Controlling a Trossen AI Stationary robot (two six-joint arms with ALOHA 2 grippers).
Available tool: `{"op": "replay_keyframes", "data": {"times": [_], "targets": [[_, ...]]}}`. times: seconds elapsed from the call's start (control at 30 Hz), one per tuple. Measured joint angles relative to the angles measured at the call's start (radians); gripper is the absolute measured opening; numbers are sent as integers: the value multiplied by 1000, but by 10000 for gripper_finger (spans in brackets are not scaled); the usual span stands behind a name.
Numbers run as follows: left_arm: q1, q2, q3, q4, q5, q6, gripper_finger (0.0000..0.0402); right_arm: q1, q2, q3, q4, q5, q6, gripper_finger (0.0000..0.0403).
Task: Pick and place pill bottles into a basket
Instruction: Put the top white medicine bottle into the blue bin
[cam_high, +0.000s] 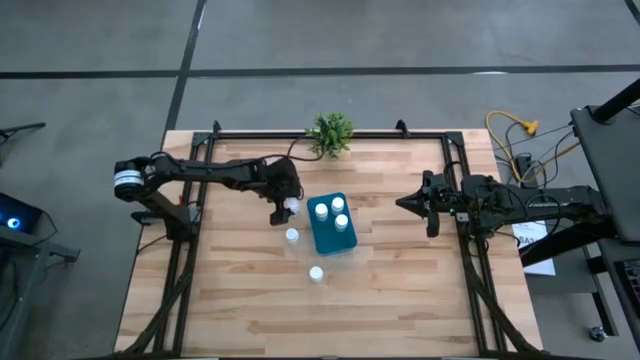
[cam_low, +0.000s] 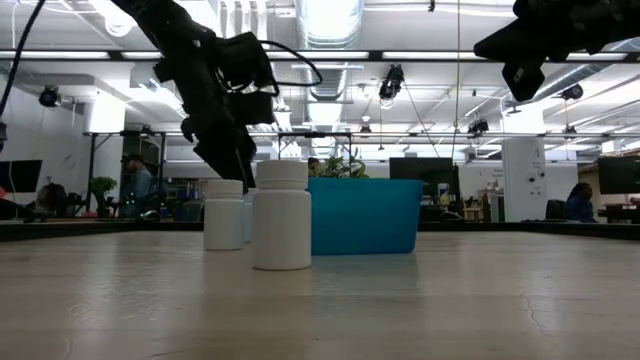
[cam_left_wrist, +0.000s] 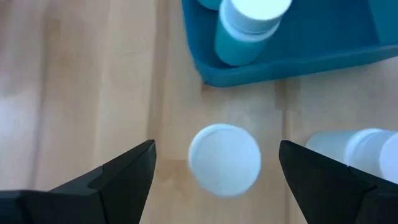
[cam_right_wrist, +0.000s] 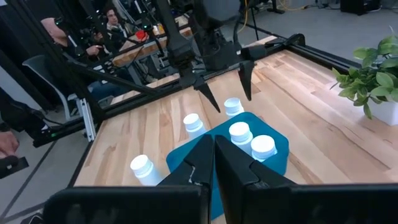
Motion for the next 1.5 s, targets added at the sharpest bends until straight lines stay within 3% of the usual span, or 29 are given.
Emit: {"op": "replay_keyframes", "data": {"times": [0.3,1.0,1.5], "targets": [[1,83,1,-2,20,-1,322,0,0,0,1,0,6,8],[6,68,25,-9,22,-1,320,0,0,0,1,0,6,8],[7,69,24,-11,22,0,222,0,0,0,1,0,6,8]]}}
